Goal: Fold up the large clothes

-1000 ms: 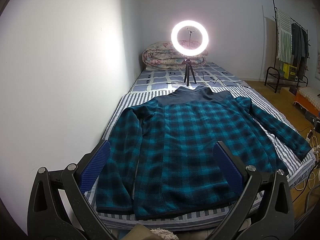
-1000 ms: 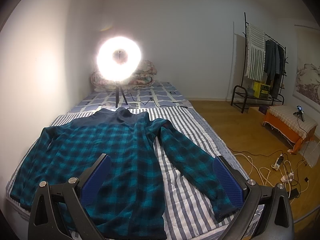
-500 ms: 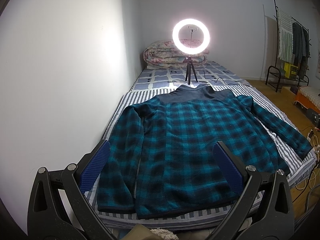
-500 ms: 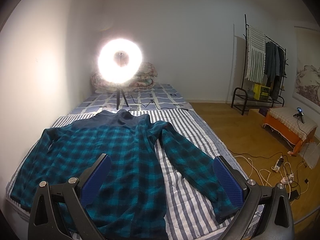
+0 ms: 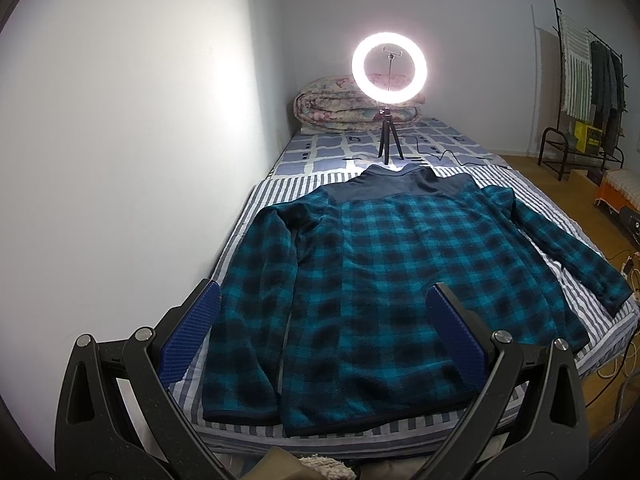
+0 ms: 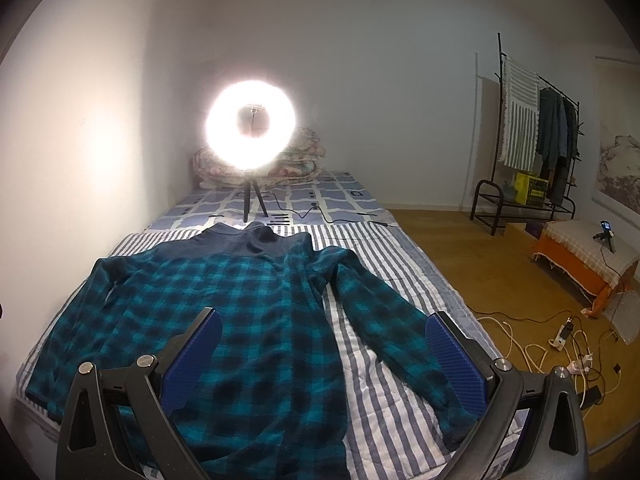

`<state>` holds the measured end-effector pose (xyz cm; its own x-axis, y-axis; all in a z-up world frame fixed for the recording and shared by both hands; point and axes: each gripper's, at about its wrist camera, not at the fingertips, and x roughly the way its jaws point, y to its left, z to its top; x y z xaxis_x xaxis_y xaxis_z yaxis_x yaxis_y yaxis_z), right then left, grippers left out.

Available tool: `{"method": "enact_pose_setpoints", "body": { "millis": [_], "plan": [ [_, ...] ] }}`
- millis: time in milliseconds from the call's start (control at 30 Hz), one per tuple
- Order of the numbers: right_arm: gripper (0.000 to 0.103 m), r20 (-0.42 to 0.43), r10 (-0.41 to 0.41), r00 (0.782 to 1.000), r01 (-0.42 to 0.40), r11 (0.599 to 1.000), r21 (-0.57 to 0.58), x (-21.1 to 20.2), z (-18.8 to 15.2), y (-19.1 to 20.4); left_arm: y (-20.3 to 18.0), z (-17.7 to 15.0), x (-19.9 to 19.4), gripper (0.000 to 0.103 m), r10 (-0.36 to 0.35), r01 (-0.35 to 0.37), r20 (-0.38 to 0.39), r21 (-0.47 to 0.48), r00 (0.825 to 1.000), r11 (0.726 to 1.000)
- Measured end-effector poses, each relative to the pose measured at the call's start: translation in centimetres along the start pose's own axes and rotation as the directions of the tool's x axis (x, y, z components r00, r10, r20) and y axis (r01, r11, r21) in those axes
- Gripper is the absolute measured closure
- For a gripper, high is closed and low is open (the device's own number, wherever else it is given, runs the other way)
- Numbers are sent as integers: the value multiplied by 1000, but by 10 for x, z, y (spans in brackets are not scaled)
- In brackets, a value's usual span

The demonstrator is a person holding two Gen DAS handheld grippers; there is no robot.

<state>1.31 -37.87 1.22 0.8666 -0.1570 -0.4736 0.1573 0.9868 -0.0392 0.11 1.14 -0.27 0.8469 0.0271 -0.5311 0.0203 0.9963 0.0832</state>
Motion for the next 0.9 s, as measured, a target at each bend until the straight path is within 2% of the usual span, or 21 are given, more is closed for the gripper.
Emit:
{"method": "enact_pose_setpoints", "body": {
  "millis": [600,867,900],
  "plan": [
    [0,2,126,992,-126,991,-52,20,15,66,40,-13,20,0,89,-90,-46,-23,995,996],
    [0,46,217,975,-214,975,-56,41,13,90,71,-39,58,0,96,-105,-162,-42,982,994],
    [0,62,233,970,-230,972,-53,44,12,92,74,-43,62,3,101,-110,-176,-44,979,993]
  ]
}}
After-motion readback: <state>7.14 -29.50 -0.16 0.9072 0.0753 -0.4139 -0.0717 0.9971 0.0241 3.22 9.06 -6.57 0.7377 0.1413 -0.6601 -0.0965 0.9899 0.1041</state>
